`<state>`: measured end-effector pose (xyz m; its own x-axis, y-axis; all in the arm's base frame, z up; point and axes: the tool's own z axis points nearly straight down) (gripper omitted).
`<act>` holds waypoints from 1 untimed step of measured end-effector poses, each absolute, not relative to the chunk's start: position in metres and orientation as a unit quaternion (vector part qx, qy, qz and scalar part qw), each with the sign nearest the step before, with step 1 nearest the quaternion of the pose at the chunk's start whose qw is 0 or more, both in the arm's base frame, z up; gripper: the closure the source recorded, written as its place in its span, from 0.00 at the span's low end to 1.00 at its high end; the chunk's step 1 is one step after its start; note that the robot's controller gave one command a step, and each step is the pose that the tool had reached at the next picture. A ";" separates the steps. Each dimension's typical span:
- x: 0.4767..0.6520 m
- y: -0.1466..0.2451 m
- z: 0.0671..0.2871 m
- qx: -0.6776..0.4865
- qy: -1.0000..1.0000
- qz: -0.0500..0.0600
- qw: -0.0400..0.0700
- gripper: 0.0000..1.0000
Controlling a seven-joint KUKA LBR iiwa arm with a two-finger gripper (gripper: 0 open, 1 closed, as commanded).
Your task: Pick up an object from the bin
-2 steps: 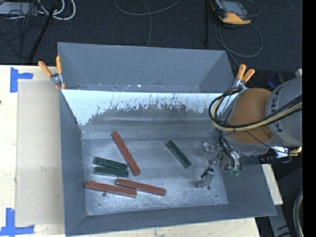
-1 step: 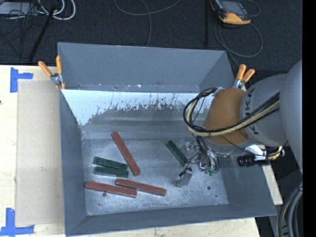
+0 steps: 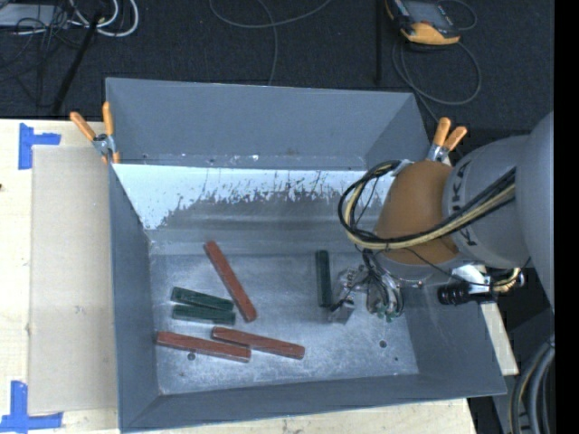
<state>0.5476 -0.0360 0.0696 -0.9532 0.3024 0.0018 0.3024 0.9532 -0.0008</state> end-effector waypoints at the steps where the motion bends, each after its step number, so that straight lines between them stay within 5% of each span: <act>1: 0.548 -0.036 0.070 -0.153 -0.988 0.000 0.001 0.00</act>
Offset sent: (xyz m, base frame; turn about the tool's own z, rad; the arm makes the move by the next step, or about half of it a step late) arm 0.0000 0.0000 0.0000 0.0000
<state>0.5476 -0.0363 0.0695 -0.9534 0.3017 0.0013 0.3017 0.9534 -0.0010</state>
